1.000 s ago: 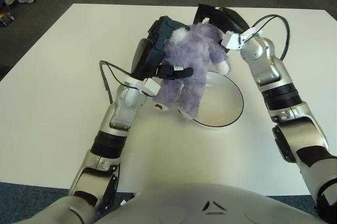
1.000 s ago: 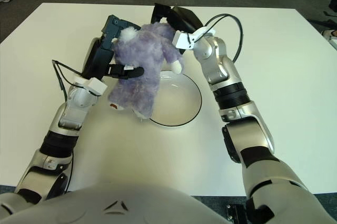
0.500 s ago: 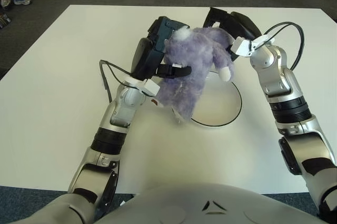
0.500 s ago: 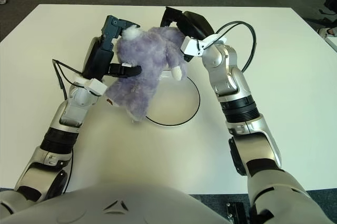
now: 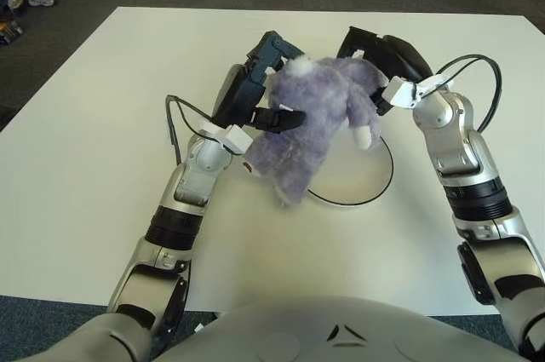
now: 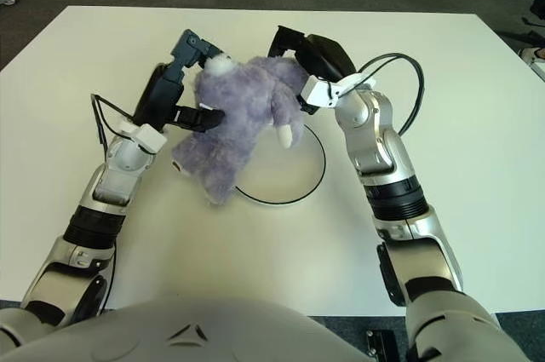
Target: Put the doll into the plate.
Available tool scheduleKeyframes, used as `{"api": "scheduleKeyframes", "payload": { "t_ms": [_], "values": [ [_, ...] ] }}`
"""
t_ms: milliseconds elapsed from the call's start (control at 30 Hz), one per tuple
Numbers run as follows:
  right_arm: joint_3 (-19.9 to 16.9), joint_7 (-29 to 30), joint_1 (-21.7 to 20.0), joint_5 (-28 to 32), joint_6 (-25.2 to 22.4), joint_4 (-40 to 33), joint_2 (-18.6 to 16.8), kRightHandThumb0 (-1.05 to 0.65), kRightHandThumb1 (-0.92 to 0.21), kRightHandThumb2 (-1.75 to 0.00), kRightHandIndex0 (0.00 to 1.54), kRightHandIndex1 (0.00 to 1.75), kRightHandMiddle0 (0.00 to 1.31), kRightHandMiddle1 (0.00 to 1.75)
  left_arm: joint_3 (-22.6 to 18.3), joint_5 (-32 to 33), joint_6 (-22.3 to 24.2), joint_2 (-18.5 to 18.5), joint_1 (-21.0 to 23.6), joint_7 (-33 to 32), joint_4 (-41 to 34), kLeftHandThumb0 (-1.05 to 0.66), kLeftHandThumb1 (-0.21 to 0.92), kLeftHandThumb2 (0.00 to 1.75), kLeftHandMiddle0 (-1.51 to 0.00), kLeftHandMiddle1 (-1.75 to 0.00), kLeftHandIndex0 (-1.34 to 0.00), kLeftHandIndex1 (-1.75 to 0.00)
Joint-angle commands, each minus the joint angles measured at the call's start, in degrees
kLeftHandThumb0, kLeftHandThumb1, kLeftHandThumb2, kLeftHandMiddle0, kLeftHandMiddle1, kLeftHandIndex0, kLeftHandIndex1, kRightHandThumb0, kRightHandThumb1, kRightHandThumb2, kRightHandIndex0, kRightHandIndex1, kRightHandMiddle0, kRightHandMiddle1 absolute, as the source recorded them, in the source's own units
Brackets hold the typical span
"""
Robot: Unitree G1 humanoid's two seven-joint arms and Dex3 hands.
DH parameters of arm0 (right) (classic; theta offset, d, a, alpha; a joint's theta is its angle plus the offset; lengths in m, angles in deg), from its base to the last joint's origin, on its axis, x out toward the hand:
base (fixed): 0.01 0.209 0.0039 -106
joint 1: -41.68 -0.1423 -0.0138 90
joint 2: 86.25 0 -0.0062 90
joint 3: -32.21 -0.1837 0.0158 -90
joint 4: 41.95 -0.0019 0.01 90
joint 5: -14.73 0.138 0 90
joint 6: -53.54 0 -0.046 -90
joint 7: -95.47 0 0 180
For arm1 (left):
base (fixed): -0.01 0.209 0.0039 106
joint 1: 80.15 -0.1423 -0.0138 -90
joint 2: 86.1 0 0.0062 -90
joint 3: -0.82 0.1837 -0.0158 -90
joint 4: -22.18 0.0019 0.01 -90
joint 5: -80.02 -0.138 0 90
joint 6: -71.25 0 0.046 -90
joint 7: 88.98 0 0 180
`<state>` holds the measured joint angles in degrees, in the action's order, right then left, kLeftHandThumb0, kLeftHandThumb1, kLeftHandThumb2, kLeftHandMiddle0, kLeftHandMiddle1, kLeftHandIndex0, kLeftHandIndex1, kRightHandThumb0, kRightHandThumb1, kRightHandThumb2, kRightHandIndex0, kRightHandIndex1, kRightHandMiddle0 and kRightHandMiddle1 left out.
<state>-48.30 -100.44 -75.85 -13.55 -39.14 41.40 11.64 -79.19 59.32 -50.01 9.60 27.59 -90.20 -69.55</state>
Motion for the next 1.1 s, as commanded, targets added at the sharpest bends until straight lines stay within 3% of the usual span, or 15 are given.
{"api": "scheduleKeyframes", "payload": {
  "t_ms": [0, 567, 1067],
  "values": [
    [-1.17, -0.05, 1.19, 1.22, -0.14, -2.59, 0.07, -0.01, -0.05, -1.53, 0.75, 1.64, 0.75, 1.61, 0.21, 0.92, 1.11, -0.54, 0.21, 1.71, -0.13, -0.02, 0.39, 1.21, -0.55, -1.75, -0.41, -1.64],
    [-4.46, 0.87, 7.65, 1.73, 2.09, -4.89, 2.01, -0.01, -0.07, -1.51, 0.74, 1.63, 0.74, 1.61, 1.74, 6.15, 3.46, -0.28, -0.29, 8.87, 0.51, -0.01, 0.34, 1.23, -0.59, -1.75, -0.49, -1.55],
    [-6.05, -2.39, 12.26, 2.39, -1.79, -10.82, 2.94, -0.01, -0.07, -1.51, 0.73, 1.64, 0.74, 1.61, 3.04, 7.27, 6.20, -0.33, -1.21, 12.19, 0.79, -0.01, 0.39, 1.17, -0.52, -1.75, -0.49, -1.54]
  ]
}}
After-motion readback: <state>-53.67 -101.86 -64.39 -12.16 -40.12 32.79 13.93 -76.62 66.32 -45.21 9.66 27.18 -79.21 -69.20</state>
